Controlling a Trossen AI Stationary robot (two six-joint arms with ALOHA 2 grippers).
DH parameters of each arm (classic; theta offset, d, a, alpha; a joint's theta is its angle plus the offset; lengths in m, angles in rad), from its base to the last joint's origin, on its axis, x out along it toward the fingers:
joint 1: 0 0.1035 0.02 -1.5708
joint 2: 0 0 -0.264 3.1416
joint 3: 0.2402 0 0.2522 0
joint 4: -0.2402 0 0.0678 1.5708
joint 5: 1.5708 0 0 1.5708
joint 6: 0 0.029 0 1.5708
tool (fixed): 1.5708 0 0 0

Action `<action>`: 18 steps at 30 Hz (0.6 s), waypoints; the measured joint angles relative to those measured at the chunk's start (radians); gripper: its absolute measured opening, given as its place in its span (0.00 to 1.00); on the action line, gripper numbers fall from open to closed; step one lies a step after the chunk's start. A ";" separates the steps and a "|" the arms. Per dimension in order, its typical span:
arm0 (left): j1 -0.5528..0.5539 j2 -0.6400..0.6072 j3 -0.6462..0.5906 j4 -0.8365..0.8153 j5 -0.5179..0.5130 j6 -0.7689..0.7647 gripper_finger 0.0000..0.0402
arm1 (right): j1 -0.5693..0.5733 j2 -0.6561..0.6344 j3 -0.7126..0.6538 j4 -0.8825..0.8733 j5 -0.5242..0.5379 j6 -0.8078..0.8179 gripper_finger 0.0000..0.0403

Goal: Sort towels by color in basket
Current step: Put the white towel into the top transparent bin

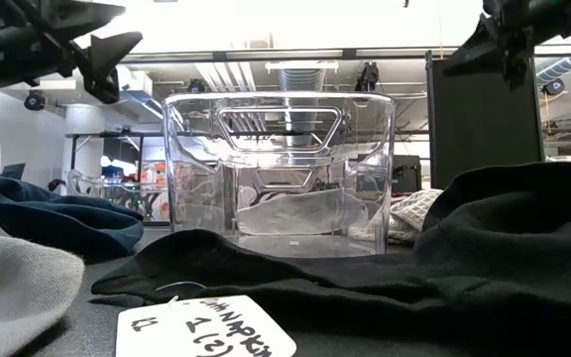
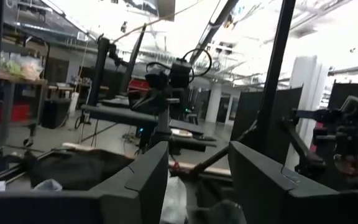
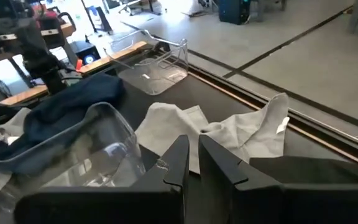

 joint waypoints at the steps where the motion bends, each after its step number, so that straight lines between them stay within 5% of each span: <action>1: 0.000 0.005 0.000 0.018 0.000 -0.001 0.38 | 0.000 0.000 0.009 -0.007 -0.023 -0.009 0.07; 10: 0.000 0.008 0.000 0.094 -0.053 -0.231 0.38 | 0.000 -0.003 0.066 -0.037 -0.259 -0.030 0.07; 18: 0.000 0.052 0.000 0.125 -0.053 -0.206 0.38 | 0.000 0.004 0.068 -0.033 -0.276 -0.044 0.07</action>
